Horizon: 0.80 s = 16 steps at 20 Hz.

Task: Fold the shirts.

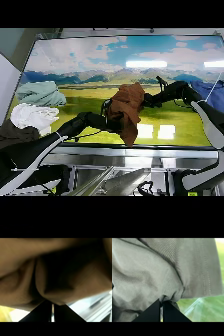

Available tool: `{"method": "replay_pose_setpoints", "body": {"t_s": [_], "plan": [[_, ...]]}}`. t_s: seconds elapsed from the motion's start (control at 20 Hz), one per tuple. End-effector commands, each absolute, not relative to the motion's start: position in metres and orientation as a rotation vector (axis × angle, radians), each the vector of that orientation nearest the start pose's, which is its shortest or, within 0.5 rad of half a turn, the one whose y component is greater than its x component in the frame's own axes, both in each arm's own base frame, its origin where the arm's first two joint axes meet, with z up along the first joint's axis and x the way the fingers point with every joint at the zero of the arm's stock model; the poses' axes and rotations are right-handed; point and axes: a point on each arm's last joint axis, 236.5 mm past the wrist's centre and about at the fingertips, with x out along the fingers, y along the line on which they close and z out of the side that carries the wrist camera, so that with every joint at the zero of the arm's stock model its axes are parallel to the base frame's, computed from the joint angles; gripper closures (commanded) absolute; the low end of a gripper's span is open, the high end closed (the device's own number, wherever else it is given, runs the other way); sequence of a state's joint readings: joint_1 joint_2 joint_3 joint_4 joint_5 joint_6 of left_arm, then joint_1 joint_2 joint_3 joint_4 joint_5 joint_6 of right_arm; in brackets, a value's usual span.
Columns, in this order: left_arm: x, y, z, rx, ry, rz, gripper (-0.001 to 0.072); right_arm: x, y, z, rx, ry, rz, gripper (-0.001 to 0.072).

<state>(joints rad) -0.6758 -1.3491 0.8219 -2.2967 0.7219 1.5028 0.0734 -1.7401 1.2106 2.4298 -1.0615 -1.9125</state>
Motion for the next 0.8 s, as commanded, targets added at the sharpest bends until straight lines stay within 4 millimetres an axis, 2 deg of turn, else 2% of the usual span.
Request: {"method": "replay_pose_setpoints", "body": {"t_s": [0.0, 0.05, 0.1, 0.15, 0.2, 0.25, 0.3, 0.35, 0.4, 0.45, 0.5, 0.55, 0.6, 0.7, 0.75], "plan": [[0.261, -0.315, -0.048, -0.435, 1.370, -0.576, 0.0695, 0.418, 0.187, -0.083, 0.584, 1.379, 0.546, 0.0689], [0.268, -0.312, -0.028, -0.452, 1.316, -0.591, 0.0696, 0.423, 0.187, -0.070, 0.572, 1.346, 0.558, 0.0690], [0.277, -0.310, -0.003, -0.466, 1.249, -0.614, 0.0696, 0.430, 0.188, -0.048, 0.552, 1.293, 0.578, 0.0690], [0.287, -0.308, 0.032, -0.485, 1.164, -0.644, 0.0696, 0.440, 0.189, -0.014, 0.525, 1.212, 0.602, 0.0690], [0.295, -0.307, 0.073, -0.506, 1.069, -0.678, 0.0695, 0.448, 0.190, 0.027, 0.487, 1.117, 0.634, 0.0690], [0.302, -0.304, 0.119, -0.521, 0.959, -0.716, 0.0696, 0.456, 0.190, 0.081, 0.441, 0.995, 0.662, 0.0690], [0.306, -0.299, 0.165, -0.534, 0.855, -0.749, 0.0696, 0.458, 0.188, 0.138, 0.402, 0.868, 0.684, 0.0690], [0.305, -0.293, 0.210, -0.538, 0.747, -0.783, 0.0696, 0.452, 0.185, 0.203, 0.354, 0.724, 0.703, 0.0690], [0.300, -0.284, 0.260, -0.536, 0.627, -0.815, 0.0696, 0.436, 0.183, 0.271, 0.288, 0.568, 0.727, 0.0690], [0.291, -0.272, 0.309, -0.529, 0.505, -0.844, 0.0696, 0.411, 0.180, 0.334, 0.214, 0.415, 0.744, 0.0690], [0.279, -0.259, 0.353, -0.512, 0.392, -0.857, 0.0696, 0.378, 0.176, 0.393, 0.138, 0.265, 0.749, 0.0690], [0.262, -0.242, 0.397, -0.490, 0.272, -0.863, 0.0696, 0.341, 0.170, 0.444, 0.068, 0.124, 0.736, 0.0690], [0.244, -0.226, 0.434, -0.473, 0.169, -0.865, 0.0696, 0.301, 0.160, 0.492, -0.003, -0.026, 0.699, 0.0690], [0.208, -0.191, 0.488, -0.454, -0.001, -0.837, 0.0696, 0.233, 0.130, 0.556, -0.110, -0.254, 0.564, 0.0690], [0.196, -0.174, 0.502, -0.457, -0.048, -0.801, 0.0696, 0.209, 0.118, 0.573, -0.144, -0.327, 0.502, 0.0690]]}}
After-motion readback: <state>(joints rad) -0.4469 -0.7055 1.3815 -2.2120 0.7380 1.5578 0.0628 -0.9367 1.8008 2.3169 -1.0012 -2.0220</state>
